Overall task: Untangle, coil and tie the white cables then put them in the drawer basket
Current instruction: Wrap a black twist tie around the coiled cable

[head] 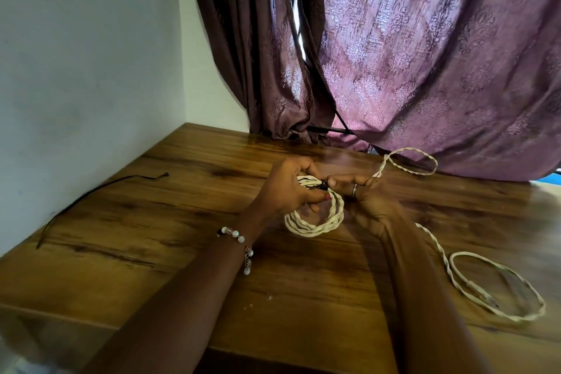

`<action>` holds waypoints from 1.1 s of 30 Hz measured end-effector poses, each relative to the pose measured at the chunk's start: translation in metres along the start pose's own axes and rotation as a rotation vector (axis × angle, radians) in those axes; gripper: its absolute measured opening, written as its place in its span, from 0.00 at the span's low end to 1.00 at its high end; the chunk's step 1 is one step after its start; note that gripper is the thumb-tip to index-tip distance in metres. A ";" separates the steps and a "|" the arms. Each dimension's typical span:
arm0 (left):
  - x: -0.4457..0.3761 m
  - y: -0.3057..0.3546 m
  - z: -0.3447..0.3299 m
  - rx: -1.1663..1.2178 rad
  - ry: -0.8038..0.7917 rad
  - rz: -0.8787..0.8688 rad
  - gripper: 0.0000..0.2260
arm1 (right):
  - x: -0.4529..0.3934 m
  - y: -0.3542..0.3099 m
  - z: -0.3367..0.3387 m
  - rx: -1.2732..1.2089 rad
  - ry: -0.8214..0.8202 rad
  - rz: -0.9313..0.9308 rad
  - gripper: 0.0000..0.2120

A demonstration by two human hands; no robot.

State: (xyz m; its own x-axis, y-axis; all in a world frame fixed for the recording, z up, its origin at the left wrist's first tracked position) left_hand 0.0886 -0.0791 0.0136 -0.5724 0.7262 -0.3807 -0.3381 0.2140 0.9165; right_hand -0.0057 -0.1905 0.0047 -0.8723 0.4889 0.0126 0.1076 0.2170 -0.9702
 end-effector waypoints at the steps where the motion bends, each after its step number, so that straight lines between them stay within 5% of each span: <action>1: 0.000 0.001 0.000 0.002 -0.001 0.002 0.13 | 0.001 0.002 -0.001 -0.036 -0.011 -0.020 0.05; 8: 0.001 0.001 -0.003 -0.031 -0.055 0.018 0.14 | 0.000 0.007 -0.005 -0.187 0.032 -0.104 0.08; 14: -0.001 -0.002 0.002 0.020 0.052 0.028 0.12 | -0.001 0.003 -0.010 -0.160 0.022 -0.004 0.07; 19: -0.002 -0.004 0.009 0.037 0.063 0.043 0.13 | 0.001 0.002 -0.003 0.096 0.062 -0.001 0.04; 33: 0.002 -0.001 0.009 -0.026 0.080 0.071 0.12 | 0.002 0.009 -0.015 -0.078 0.087 0.027 0.03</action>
State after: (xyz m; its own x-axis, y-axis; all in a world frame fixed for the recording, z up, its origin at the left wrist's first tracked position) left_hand 0.0947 -0.0716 0.0127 -0.6529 0.6844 -0.3245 -0.3130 0.1464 0.9384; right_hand 0.0002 -0.1746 -0.0005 -0.8244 0.5660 0.0104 0.1705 0.2657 -0.9489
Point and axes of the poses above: each hand's wrist, its own x-axis away from the middle knuckle, its own z-axis out of the back of the hand, y = z × x, the point moved 6 cm from there along -x, towards the middle knuckle, and after that the axes turned 2 degrees about x, right-handed, at the moved point
